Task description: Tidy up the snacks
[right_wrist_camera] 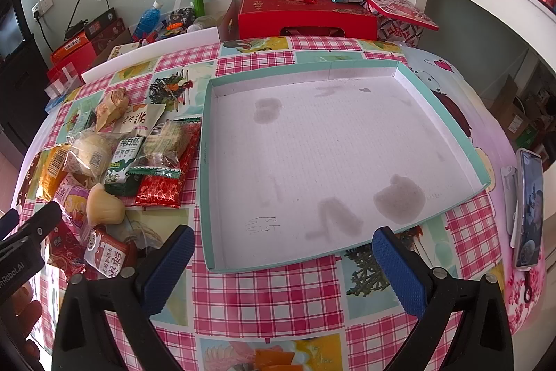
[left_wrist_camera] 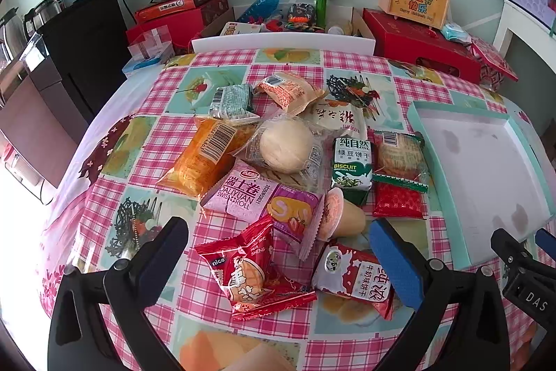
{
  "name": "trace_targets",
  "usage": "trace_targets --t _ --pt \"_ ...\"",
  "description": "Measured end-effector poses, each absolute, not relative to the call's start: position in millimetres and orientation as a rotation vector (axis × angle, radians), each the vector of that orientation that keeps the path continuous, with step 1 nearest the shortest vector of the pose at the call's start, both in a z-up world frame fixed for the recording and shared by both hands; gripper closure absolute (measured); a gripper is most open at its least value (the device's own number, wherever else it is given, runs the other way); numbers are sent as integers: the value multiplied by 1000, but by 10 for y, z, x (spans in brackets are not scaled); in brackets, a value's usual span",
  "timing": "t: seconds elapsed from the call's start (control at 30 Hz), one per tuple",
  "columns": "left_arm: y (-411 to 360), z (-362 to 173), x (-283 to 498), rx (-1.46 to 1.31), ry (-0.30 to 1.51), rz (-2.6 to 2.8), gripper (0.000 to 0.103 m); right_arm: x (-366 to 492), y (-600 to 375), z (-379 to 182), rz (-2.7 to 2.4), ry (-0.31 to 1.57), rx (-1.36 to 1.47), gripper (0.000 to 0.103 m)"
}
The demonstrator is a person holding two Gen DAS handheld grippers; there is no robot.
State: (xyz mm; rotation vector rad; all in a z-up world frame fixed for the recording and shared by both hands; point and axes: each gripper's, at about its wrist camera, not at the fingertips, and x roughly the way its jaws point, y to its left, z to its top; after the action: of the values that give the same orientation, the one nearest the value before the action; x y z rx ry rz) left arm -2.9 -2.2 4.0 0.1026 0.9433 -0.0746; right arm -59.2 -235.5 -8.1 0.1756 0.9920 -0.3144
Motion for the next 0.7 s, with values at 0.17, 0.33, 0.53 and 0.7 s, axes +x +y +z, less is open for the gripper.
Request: trace_targets --t 0.17,0.33,0.53,0.7 --pt "17 24 -20 100 950 -58 0 -593 -2356 -78 -314 992 175 0" --pt "62 2 -4 89 967 -41 0 -593 -2364 -73 -311 990 172 0" --pt "141 12 15 53 967 -13 0 -575 -2295 -56 -296 981 151 0" --pt "204 1 29 22 964 -3 0 -550 -2224 -61 -284 989 130 0"
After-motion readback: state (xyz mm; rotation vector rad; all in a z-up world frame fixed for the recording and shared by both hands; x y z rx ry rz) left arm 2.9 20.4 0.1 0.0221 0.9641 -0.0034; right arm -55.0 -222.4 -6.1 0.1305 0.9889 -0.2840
